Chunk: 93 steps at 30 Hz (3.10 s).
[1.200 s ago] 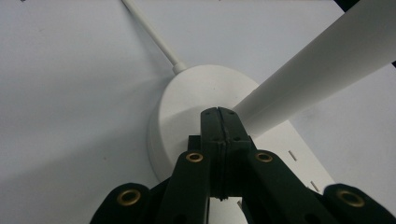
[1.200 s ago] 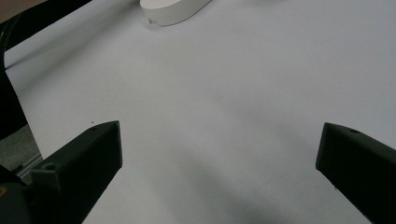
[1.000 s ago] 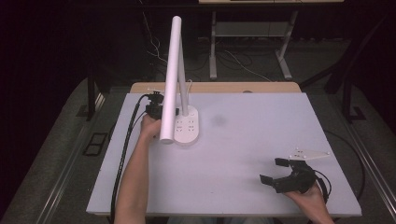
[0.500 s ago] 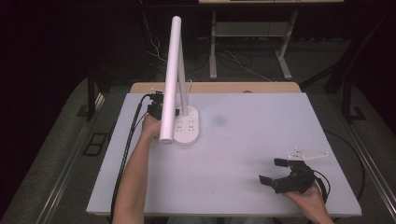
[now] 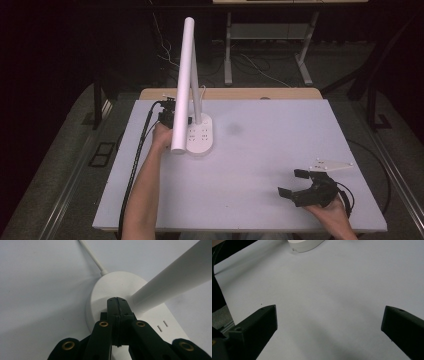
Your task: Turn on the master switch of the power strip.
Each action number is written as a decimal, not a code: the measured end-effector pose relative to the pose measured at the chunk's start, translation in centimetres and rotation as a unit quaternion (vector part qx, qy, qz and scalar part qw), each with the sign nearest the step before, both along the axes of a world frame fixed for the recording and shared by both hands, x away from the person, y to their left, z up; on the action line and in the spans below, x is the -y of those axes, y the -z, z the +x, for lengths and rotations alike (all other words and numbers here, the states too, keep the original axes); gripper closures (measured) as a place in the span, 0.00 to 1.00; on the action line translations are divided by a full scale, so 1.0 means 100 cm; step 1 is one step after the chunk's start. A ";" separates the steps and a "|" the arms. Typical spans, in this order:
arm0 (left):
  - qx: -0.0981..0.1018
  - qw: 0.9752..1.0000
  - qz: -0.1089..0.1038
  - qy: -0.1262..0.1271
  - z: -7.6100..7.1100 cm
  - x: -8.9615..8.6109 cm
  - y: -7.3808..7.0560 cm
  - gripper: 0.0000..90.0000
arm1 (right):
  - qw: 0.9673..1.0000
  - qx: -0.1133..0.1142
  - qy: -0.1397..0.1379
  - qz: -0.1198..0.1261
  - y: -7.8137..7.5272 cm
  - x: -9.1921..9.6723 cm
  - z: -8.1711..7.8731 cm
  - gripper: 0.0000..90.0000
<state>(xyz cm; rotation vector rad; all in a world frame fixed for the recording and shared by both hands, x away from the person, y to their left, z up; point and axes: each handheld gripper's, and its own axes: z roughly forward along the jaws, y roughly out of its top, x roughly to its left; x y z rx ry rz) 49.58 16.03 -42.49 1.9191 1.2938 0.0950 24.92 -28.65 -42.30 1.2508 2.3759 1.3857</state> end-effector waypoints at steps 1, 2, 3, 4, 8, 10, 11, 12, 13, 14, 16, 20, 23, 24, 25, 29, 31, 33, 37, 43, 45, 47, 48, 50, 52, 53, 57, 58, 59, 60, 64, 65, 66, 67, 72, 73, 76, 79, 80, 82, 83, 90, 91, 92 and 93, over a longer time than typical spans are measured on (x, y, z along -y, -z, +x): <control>0.001 1.000 -0.004 -0.001 0.000 0.000 0.000 1.00 | 1.000 0.000 0.000 0.000 0.000 0.000 0.000 0.00; 0.002 1.000 -0.006 -0.003 0.000 -0.001 -0.001 1.00 | 1.000 0.001 0.000 -0.001 0.000 0.000 0.000 0.00; 0.003 1.000 -0.005 -0.001 0.000 -0.001 -0.001 1.00 | 1.000 0.000 0.000 -0.001 0.000 0.000 0.000 0.00; 0.007 1.000 -0.002 0.001 0.000 -0.001 -0.001 1.00 | 1.000 0.001 0.000 0.000 0.000 0.000 0.000 0.00; 0.024 1.000 0.017 0.011 -0.002 0.003 -0.004 1.00 | 1.000 0.002 0.001 0.000 0.000 0.001 0.000 0.00; 0.026 0.999 0.019 0.015 -0.003 0.003 -0.004 1.00 | 1.000 0.000 0.004 0.002 0.001 0.002 0.000 0.00; 0.029 0.999 0.023 0.016 -0.003 0.003 -0.004 1.00 | 1.000 0.000 0.005 0.002 0.001 0.003 0.001 0.00; 0.031 0.999 0.029 0.017 -0.003 0.003 -0.005 1.00 | 1.000 0.000 0.005 0.003 0.001 0.003 0.001 0.00; 0.033 0.999 0.026 0.017 -0.004 0.003 -0.005 1.00 | 1.000 0.001 0.006 0.003 0.001 0.004 0.001 0.00; 0.036 0.999 0.031 0.020 -0.004 0.002 -0.006 1.00 | 1.000 0.002 0.007 0.003 0.001 0.004 0.001 0.00; 0.039 0.998 0.032 0.027 -0.005 0.002 -0.008 1.00 | 1.000 0.000 0.008 0.003 0.001 0.004 0.001 0.00; 0.048 0.998 0.035 0.036 -0.007 0.000 -0.012 1.00 | 1.000 -0.002 0.009 0.003 0.001 0.004 0.001 0.00; 0.056 0.997 0.035 0.035 -0.010 -0.003 -0.016 1.00 | 1.000 -0.001 0.008 0.002 0.001 0.004 0.001 0.00; 0.057 0.997 0.033 0.033 -0.012 -0.004 -0.018 1.00 | 1.000 0.000 0.009 0.003 0.001 0.004 0.001 0.00; 0.060 0.997 0.029 0.031 -0.013 -0.004 -0.018 1.00 | 1.000 0.000 0.008 0.003 0.001 0.004 0.001 0.00; 0.067 0.997 0.031 0.028 -0.018 -0.012 -0.024 1.00 | 1.000 0.002 0.008 0.003 0.001 0.004 0.001 0.00; 0.070 0.997 0.031 0.014 -0.022 -0.016 -0.026 1.00 | 1.000 0.001 0.008 0.003 0.001 0.004 0.001 0.00; 0.073 0.997 0.029 0.007 -0.025 -0.020 -0.029 1.00 | 1.000 0.002 0.008 0.003 0.001 0.005 0.001 0.00; 0.079 0.996 0.027 0.009 -0.032 -0.028 -0.035 1.00 | 1.000 0.002 0.007 0.004 0.001 0.005 0.001 0.00; 0.091 0.996 0.015 0.004 -0.044 -0.038 -0.042 0.93 | 1.000 0.003 0.007 0.005 0.000 0.005 0.001 0.00; 0.092 0.996 0.010 0.006 -0.048 -0.041 -0.044 0.86 | 1.000 0.003 0.007 0.005 0.000 0.005 0.001 0.00; 0.092 0.996 -0.009 -0.002 -0.052 -0.043 -0.046 0.75 | 1.000 0.004 0.006 0.005 0.000 0.005 0.001 0.00; 0.094 0.995 -0.017 -0.002 -0.055 -0.045 -0.047 0.69 | 1.000 0.004 0.006 0.005 0.000 0.005 0.001 0.00; 0.097 0.995 -0.032 -0.001 -0.060 -0.048 -0.050 0.56 | 1.000 0.003 0.005 0.004 0.000 0.005 0.001 0.00; 0.103 0.994 -0.038 0.009 -0.064 -0.051 -0.053 0.43 | 1.000 0.003 0.004 0.004 0.000 0.005 0.001 0.00; 0.107 0.993 -0.042 0.010 -0.067 -0.053 -0.055 0.39 | 1.000 0.004 0.004 0.004 0.000 0.006 0.001 0.00; 0.115 0.993 -0.039 0.006 -0.078 -0.056 -0.062 0.16 | 1.000 0.003 0.005 0.007 0.000 0.007 0.001 0.00; 0.115 0.992 -0.043 0.005 -0.082 -0.057 -0.063 0.13 | 1.000 0.006 0.005 0.009 0.000 0.007 0.001 0.00; 0.115 0.992 -0.044 0.004 -0.084 -0.057 -0.063 0.10 | 1.000 0.004 0.006 0.008 -0.001 0.007 0.000 0.00; 0.113 0.993 -0.043 0.002 -0.087 -0.057 -0.064 0.06 | 1.000 0.005 0.006 0.008 -0.001 0.008 0.000 0.00; 0.114 0.993 -0.040 0.011 -0.099 -0.056 -0.062 0.00 | 1.000 0.011 0.010 0.010 -0.001 0.010 -0.001 0.00; 0.117 0.992 -0.040 0.012 -0.102 -0.056 -0.062 0.00 | 1.000 0.008 0.010 0.011 -0.002 0.011 -0.001 0.00; 0.118 0.992 -0.043 0.015 -0.105 -0.056 -0.062 0.00 | 1.000 0.007 0.011 0.012 -0.002 0.011 -0.001 0.00; 0.120 0.992 -0.046 0.018 -0.108 -0.055 -0.062 0.00 | 1.000 0.006 0.012 0.012 -0.002 0.011 -0.001 0.00; 0.130 0.990 -0.052 0.024 -0.125 -0.055 -0.062 0.00 | 1.000 0.006 0.012 0.011 -0.001 0.011 -0.002 0.00; 0.131 0.990 -0.054 0.026 -0.127 -0.055 -0.062 0.00 | 1.000 0.007 0.012 0.011 -0.001 0.011 -0.002 0.00; 0.134 0.989 -0.054 0.031 -0.136 -0.055 -0.061 0.00 | 1.000 0.009 0.011 0.010 -0.001 0.011 -0.001 0.00; 0.135 0.989 -0.054 0.036 -0.144 -0.054 -0.059 0.00 | 1.000 0.006 0.012 0.009 -0.001 0.011 -0.002 0.00; 0.135 0.989 -0.052 0.039 -0.146 -0.054 -0.057 0.00 | 1.000 0.006 0.011 0.008 -0.001 0.011 -0.002 0.00; 0.141 0.988 -0.044 0.042 -0.151 -0.054 -0.055 0.00 | 1.000 0.007 0.010 0.008 -0.001 0.010 -0.002 0.00; 0.140 0.988 -0.047 0.045 -0.154 -0.054 -0.054 0.00 | 1.000 0.007 0.010 0.008 -0.001 0.010 -0.001 0.00; 0.137 0.988 -0.052 0.055 -0.171 -0.051 -0.043 0.00 | 1.000 0.008 0.009 0.006 0.000 0.009 -0.001 0.00; 0.136 0.988 -0.056 0.054 -0.173 -0.050 -0.042 0.00 | 1.000 0.008 0.009 0.006 0.000 0.009 -0.001 0.00; 0.135 0.988 -0.059 0.054 -0.175 -0.050 -0.041 0.00 | 1.000 0.008 0.009 0.006 0.000 0.009 -0.001 0.00; 0.135 0.988 -0.059 0.055 -0.177 -0.049 -0.040 0.00 | 1.000 0.007 0.009 0.006 0.000 0.009 -0.001 0.00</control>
